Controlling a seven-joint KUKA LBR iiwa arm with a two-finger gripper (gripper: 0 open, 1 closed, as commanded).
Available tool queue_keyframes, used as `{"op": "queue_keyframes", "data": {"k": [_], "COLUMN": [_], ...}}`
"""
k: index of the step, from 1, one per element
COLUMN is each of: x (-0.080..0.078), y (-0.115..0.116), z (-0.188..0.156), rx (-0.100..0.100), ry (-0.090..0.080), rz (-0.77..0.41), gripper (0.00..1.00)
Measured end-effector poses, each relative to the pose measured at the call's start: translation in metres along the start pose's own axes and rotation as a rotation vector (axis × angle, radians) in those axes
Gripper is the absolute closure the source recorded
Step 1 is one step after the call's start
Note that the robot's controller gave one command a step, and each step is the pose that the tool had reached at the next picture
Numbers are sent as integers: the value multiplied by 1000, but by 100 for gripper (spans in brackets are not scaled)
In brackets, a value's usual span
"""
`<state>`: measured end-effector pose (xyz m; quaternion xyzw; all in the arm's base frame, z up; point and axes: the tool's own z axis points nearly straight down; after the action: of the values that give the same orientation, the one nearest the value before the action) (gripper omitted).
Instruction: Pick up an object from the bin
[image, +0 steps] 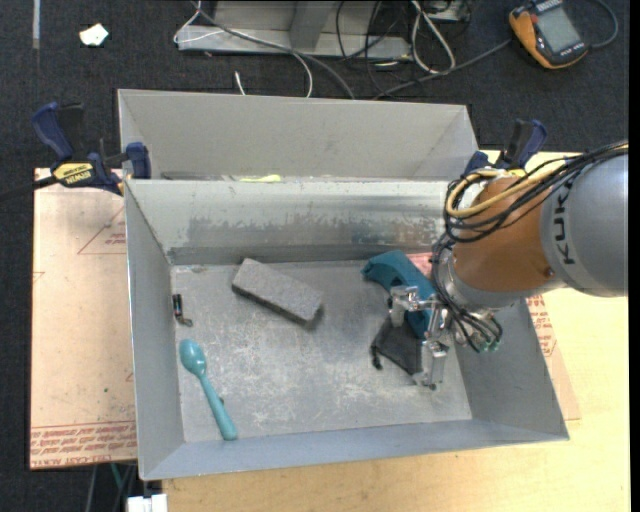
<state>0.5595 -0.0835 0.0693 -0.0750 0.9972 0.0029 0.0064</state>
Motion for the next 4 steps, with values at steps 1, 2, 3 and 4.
{"op": "queue_keyframes", "data": {"k": [1,2,3,4], "x": [-13,-13,-25,-21], "y": [-14,-14,-21,-18], "z": [-1,-1,-1,-65], "rx": [-9,-9,-8,-9], "ry": [5,5,1,4], "rz": [239,239,2,-110], "gripper": [100,100,100,100]}}
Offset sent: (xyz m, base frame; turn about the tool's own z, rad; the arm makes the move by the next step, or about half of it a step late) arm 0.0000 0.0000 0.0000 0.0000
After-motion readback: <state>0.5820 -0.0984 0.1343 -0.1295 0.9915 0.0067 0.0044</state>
